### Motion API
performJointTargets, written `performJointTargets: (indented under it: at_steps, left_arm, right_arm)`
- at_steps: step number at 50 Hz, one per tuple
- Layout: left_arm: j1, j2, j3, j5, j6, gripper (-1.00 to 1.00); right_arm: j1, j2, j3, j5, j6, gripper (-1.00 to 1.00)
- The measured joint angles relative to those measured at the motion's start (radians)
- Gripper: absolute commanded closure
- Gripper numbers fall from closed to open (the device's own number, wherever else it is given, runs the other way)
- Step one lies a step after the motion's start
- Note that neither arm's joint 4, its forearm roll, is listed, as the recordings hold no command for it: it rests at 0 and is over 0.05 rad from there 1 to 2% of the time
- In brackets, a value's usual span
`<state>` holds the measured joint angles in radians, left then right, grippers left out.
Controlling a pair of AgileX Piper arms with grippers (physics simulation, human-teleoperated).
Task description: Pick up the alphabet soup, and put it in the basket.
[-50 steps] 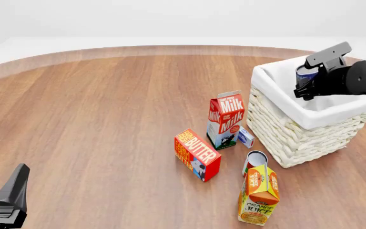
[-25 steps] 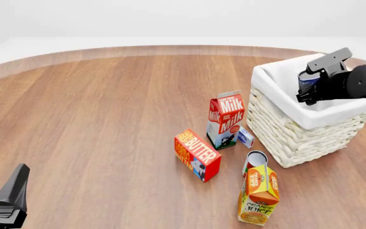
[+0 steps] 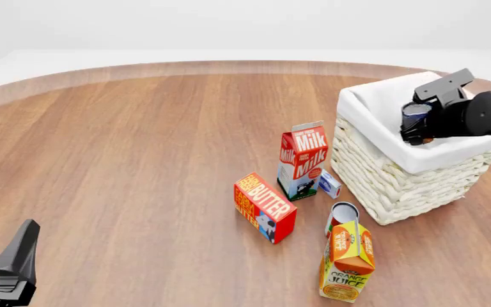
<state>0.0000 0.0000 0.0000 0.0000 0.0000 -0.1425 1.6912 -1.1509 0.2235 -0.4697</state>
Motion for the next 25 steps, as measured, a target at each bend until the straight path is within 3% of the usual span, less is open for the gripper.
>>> performJointTargets:
  at_steps: [25]
  left_arm:
    - [0.0,0.0,0.0,0.0,0.0,-1.0]
  right_arm:
    - [-0.026,-0.022,0.002,-0.015,0.021,-1.0]
